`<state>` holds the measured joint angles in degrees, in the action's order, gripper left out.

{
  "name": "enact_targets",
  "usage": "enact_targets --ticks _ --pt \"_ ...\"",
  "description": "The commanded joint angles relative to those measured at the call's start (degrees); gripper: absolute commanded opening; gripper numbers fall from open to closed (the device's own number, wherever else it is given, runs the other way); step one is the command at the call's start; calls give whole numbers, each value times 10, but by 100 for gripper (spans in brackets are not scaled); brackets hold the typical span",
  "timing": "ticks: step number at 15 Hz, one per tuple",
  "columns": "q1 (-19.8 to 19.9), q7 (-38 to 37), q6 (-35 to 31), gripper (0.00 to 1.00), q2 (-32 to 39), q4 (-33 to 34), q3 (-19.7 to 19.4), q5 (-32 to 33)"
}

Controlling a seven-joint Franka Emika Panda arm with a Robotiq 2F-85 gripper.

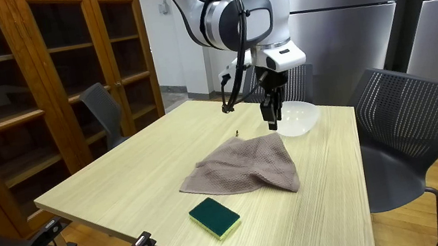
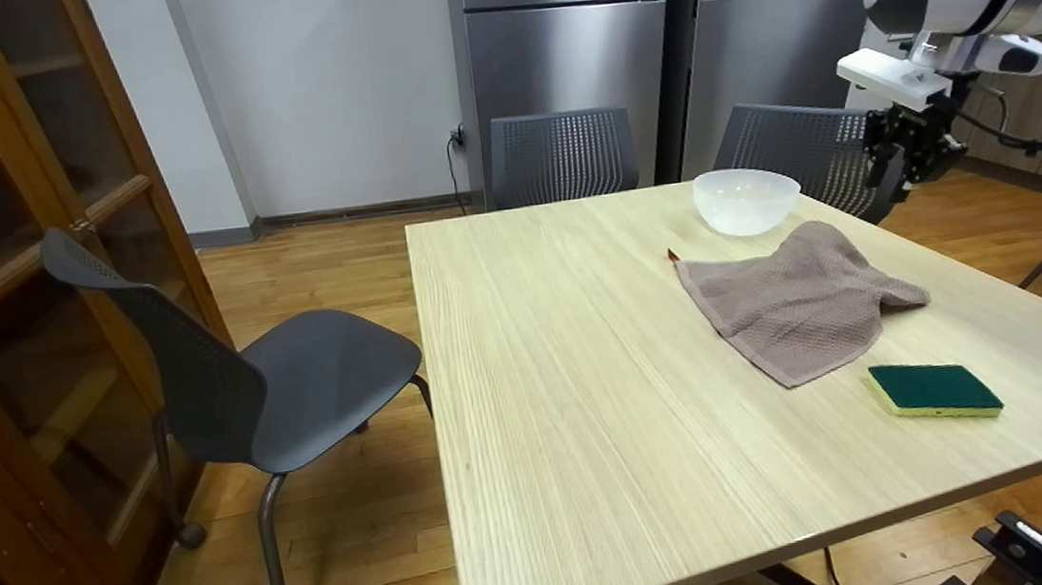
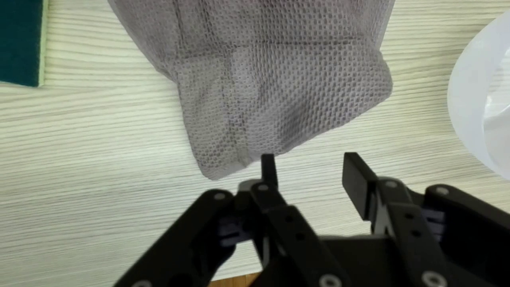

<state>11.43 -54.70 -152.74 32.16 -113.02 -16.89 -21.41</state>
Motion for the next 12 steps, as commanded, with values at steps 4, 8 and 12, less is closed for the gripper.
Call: enact_targets --ticks 4,8,12 --pt "-3 -21 17 99 8 17 -3 13" --pt "-7 -15 14 100 10 16 1 15" --pt "-12 -13 -7 100 8 6 10 5"
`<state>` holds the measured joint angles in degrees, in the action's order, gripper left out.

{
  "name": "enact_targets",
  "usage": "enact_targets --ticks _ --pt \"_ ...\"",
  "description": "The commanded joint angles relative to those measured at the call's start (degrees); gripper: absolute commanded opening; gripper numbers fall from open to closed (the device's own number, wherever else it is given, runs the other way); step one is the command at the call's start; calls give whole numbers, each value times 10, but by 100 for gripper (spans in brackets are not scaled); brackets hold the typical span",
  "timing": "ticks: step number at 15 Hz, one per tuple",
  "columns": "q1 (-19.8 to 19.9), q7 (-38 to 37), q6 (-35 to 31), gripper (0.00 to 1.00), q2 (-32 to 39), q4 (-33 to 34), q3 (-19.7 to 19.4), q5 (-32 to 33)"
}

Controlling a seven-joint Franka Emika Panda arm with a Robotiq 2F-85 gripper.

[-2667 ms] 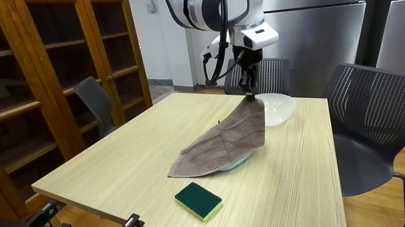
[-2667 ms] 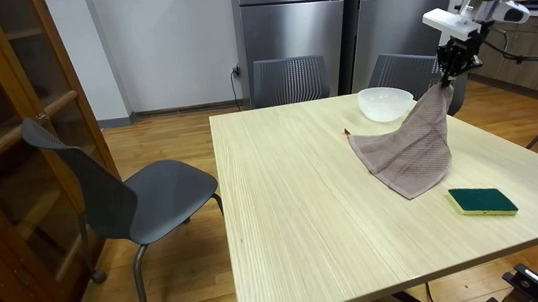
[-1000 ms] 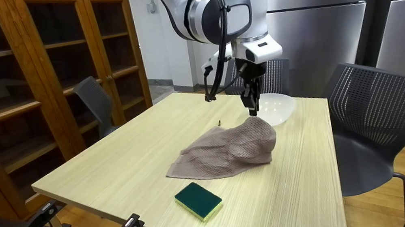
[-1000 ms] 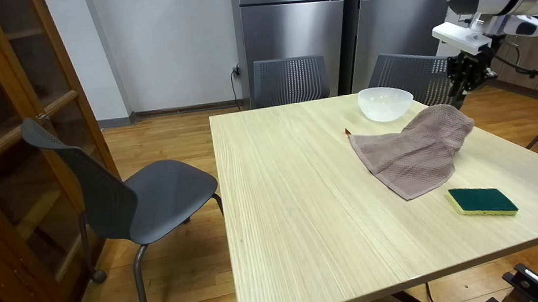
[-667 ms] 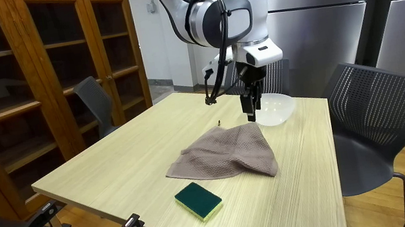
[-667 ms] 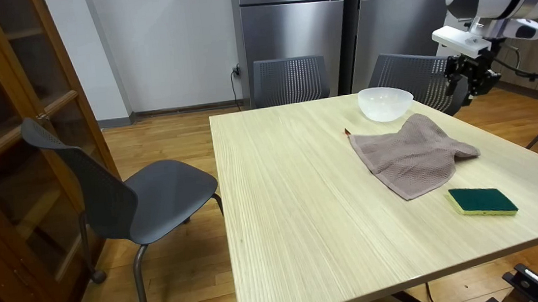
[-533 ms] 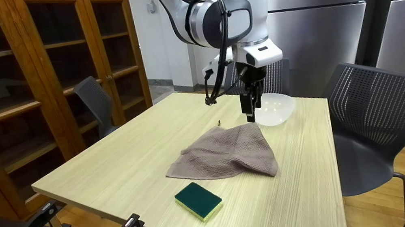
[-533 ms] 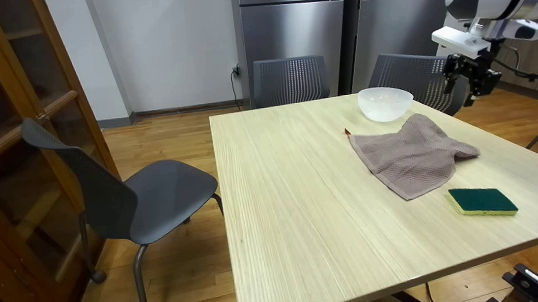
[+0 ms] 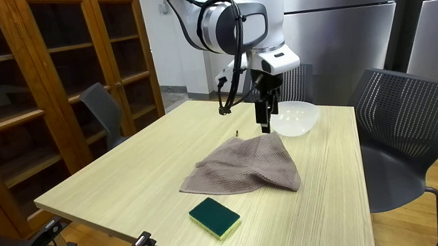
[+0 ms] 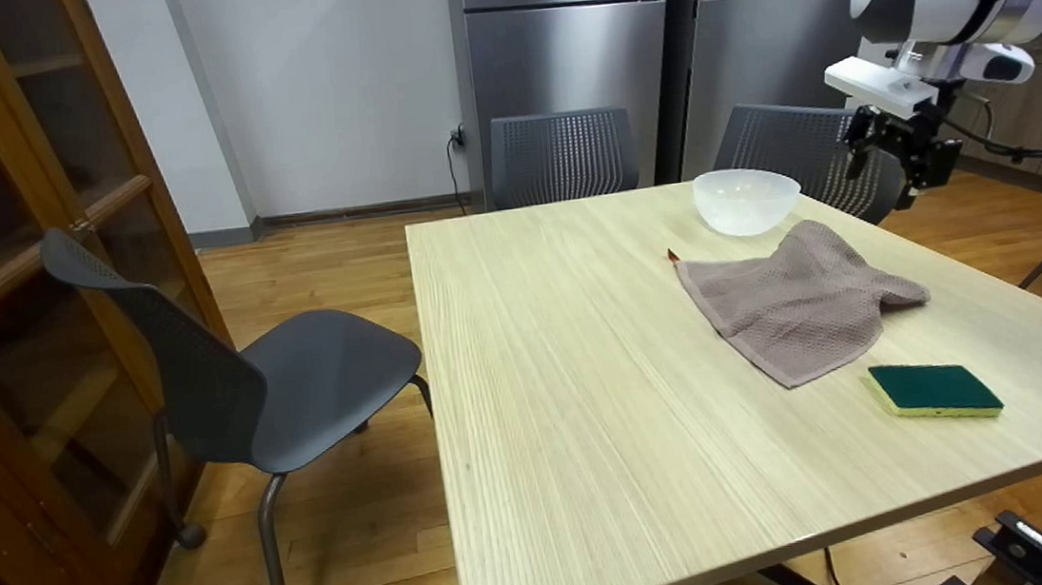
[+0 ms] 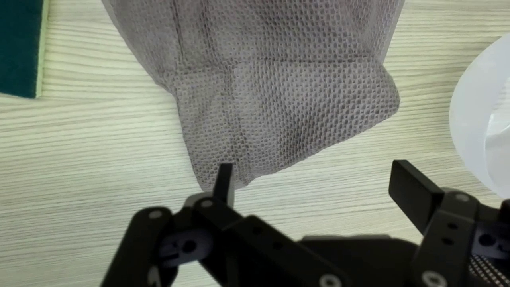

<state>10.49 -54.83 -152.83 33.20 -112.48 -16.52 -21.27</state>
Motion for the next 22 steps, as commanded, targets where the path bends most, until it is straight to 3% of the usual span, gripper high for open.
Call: enact_targets --ticks 1,10,19,22 --pt "-1 -12 -11 100 -3 1 10 -2" --pt "16 7 -45 100 -21 -36 51 -76" --pt "9 67 -175 100 -73 -167 64 -71" --pt "23 90 -221 100 -97 -218 86 -82"
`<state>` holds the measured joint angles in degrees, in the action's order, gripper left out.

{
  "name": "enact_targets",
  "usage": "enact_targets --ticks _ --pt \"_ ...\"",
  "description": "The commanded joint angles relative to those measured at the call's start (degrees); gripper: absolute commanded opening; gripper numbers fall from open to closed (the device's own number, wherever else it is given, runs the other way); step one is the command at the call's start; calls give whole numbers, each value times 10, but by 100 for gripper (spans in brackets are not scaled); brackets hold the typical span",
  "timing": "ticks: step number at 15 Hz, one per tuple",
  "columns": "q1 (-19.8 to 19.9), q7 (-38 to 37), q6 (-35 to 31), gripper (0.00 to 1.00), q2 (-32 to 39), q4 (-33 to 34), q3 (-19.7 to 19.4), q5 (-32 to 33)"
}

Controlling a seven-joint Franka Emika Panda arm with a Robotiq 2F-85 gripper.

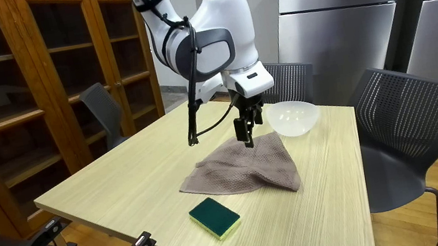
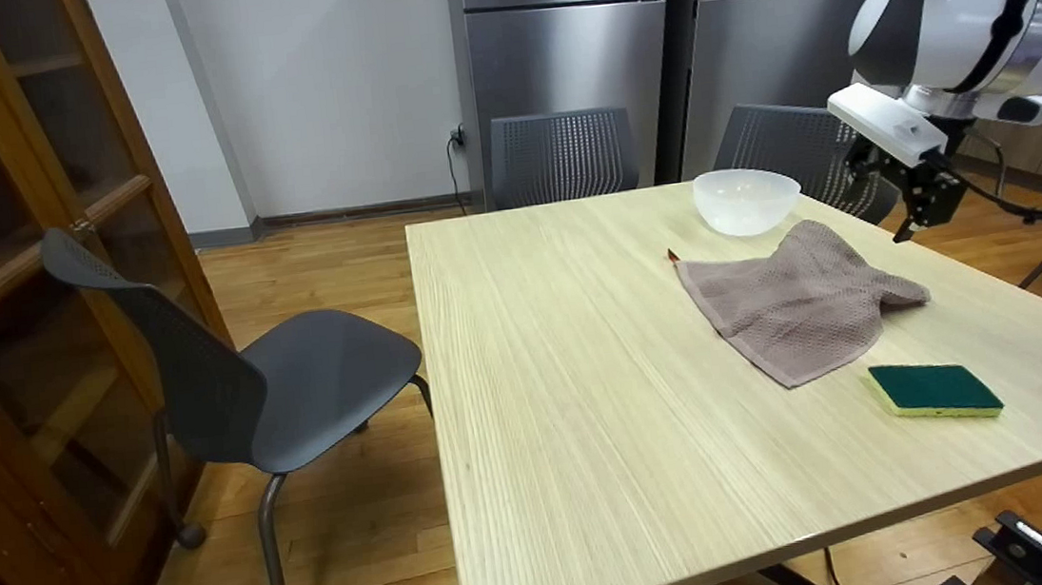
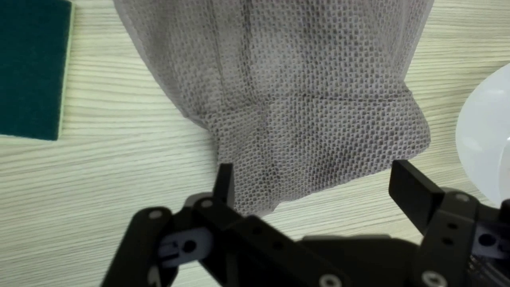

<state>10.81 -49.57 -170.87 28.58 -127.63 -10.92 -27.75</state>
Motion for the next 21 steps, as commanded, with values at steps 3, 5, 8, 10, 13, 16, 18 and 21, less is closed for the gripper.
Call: enact_targets --ticks 3,5,8,10,13,16,18,21 --pt "47 57 -84 100 -76 -112 65 -31" --pt "69 66 -103 100 -91 -133 91 -38" --pt "56 42 -100 100 -64 -113 78 -23" --pt "64 46 -101 100 -74 -123 85 -23" --pt "65 47 -102 100 -77 -126 87 -23" --pt "65 48 -102 100 -77 -126 87 -23" --pt "65 48 -103 100 -77 -126 87 -23" --pt "65 48 -103 100 -77 -126 87 -23"
